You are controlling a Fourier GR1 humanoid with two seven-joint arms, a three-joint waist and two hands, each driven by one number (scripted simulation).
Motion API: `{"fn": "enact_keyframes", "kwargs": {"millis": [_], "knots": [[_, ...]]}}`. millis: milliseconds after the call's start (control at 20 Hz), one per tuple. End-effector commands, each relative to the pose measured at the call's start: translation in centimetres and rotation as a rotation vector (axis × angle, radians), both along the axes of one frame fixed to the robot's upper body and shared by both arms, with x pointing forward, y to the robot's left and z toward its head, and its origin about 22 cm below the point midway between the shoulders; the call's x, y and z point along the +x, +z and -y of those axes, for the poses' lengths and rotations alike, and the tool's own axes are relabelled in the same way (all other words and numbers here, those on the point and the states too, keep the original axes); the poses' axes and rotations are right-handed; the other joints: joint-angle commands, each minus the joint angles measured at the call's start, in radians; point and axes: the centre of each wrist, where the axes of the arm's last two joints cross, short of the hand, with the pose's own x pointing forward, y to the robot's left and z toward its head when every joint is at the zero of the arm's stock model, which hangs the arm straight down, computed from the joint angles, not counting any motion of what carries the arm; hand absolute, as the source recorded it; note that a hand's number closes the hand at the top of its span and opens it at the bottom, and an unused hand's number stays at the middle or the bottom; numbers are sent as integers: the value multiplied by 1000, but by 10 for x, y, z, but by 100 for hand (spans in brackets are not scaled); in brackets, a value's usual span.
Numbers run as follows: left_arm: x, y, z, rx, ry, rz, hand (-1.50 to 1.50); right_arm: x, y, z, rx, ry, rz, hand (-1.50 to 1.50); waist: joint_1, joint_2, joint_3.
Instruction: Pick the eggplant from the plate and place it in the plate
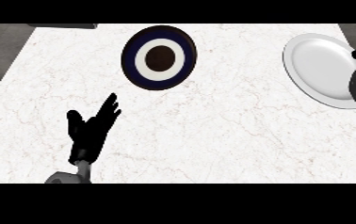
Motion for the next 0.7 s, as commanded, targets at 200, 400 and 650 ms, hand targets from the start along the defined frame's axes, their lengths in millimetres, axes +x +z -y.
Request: {"fn": "enact_keyframes", "kwargs": {"millis": [200, 400, 650], "knots": [[-8, -2, -10, 9, 8, -20, 0, -27, -33, 24, 316, -254, 140, 150, 4, 2, 4], [-7, 0, -9, -7, 11, -6, 0, -31, -55, 10, 435, -217, 43, -150, -2, 0, 5], [0, 2, 0, -7, 5, -19, 0, -34, -63, 2, 400, -114, 151, -150, -3, 5, 7]]}}
